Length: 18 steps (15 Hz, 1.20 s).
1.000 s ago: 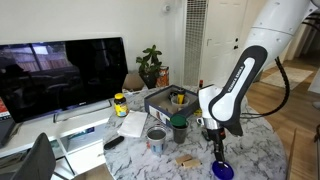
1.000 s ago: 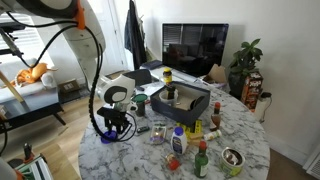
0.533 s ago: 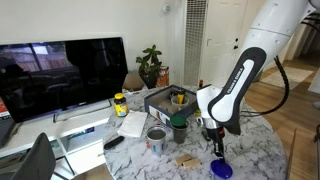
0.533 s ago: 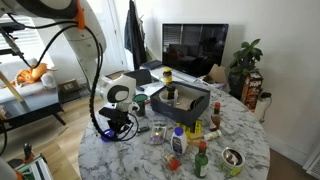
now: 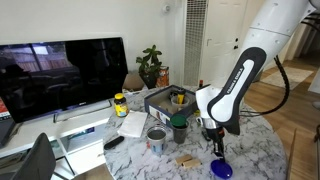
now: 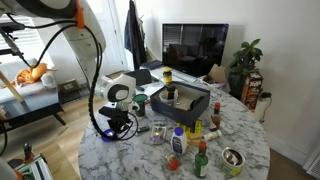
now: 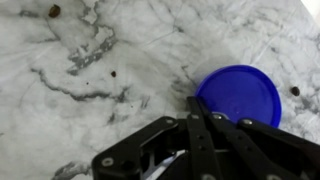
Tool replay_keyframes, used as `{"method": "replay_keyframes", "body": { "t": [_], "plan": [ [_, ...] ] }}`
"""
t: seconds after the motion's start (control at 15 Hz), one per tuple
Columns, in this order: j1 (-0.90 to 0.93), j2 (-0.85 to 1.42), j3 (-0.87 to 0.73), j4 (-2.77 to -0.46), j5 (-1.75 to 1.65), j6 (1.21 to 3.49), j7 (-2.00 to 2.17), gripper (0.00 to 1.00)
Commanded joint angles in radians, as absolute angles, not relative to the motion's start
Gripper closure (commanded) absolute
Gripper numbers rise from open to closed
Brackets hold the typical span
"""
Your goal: Put the toy car on the table then put the blue lid on the green one
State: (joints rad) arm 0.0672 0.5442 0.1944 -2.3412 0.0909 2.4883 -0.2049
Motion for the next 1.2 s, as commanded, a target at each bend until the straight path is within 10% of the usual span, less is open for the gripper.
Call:
{"method": "replay_keyframes", "body": {
  "t": [0.0,1.13],
  "plan": [
    [0.034,0.477,0.211,-2.401,0.117,2.519,-0.227,1.00],
    [0.020,0.066,0.124,-2.429,0.310,2.415,0.085,1.00]
  ]
}}
